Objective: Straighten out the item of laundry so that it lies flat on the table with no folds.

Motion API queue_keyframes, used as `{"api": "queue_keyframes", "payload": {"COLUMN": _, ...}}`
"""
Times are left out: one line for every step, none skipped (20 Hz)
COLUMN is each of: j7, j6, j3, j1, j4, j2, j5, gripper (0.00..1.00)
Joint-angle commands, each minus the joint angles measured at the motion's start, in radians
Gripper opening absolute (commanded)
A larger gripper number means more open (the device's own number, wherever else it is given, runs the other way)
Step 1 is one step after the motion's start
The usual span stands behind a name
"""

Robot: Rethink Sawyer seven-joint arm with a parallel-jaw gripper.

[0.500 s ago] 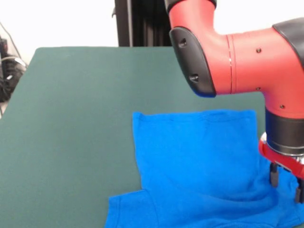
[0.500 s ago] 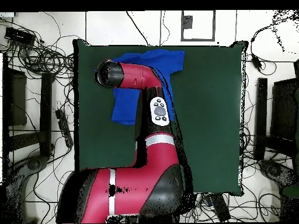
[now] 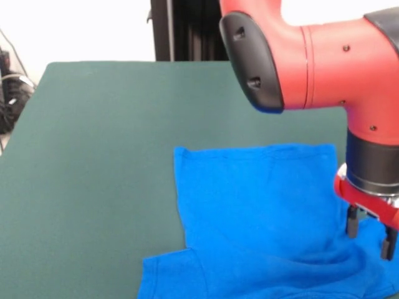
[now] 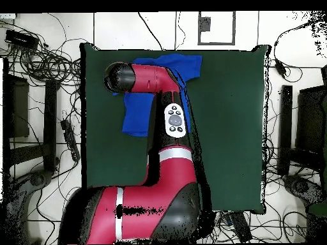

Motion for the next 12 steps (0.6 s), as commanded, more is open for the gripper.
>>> {"api": "queue_keyframes", "payload": {"j7": 0.099, "j6": 0.142, "j3": -0.004, "j1": 0.07, "j4": 0.023, "j2": -0.043, "j5": 0.013, "gripper": 1.0}}
{"api": "queue_keyframes", "payload": {"j7": 0.121, "j6": 0.141, "j3": -0.005, "j1": 0.084, "j4": 0.039, "j2": -0.059, "j5": 0.023, "gripper": 1.0}}
{"api": "queue_keyframes", "payload": {"j7": 0.141, "j6": 0.144, "j3": 0.002, "j1": 0.091, "j4": 0.052, "j2": -0.071, "j5": 0.039, "gripper": 1.0}}
{"api": "queue_keyframes", "payload": {"j7": 0.17, "j6": 0.127, "j3": 0.008, "j1": 0.101, "j4": 0.055, "j2": -0.067, "j5": 0.056, "gripper": 1.0}}
{"api": "queue_keyframes", "payload": {"j7": 0.198, "j6": 0.11, "j3": 0.015, "j1": 0.11, "j4": 0.059, "j2": -0.062, "j5": 0.073, "gripper": 1.0}}
{"api": "queue_keyframes", "payload": {"j7": 0.239, "j6": 0.071, "j3": 0.032, "j1": 0.121, "j4": 0.047, "j2": -0.035, "j5": 0.1, "gripper": 1.0}}
{"api": "queue_keyframes", "payload": {"j7": 0.286, "j6": 0.028, "j3": 0.036, "j1": 0.14, "j4": 0.007, "j2": 0.013, "j5": 0.122, "gripper": 1.0}}
{"api": "queue_keyframes", "payload": {"j7": 0.333, "j6": -0.016, "j3": 0.041, "j1": 0.158, "j4": -0.034, "j2": 0.06, "j5": 0.144, "gripper": 1.0}}
{"api": "queue_keyframes", "payload": {"j7": 0.38, "j6": -0.042, "j3": 0.01, "j1": 0.185, "j4": -0.099, "j2": 0.116, "j5": 0.151, "gripper": 1.0}}
{"api": "queue_keyframes", "payload": {"j7": 0.409, "j6": -0.063, "j3": -0.007, "j1": 0.204, "j4": -0.153, "j2": 0.163, "j5": 0.165, "gripper": 1.0}}
{"api": "queue_keyframes", "payload": {"j7": 0.436, "j6": -0.069, "j3": -0.026, "j1": 0.219, "j4": -0.202, "j2": 0.202, "j5": 0.182, "gripper": 1.0}}
{"api": "queue_keyframes", "payload": {"j7": 0.459, "j6": -0.065, "j3": -0.052, "j1": 0.231, "j4": -0.238, "j2": 0.23, "j5": 0.191, "gripper": 1.0}}
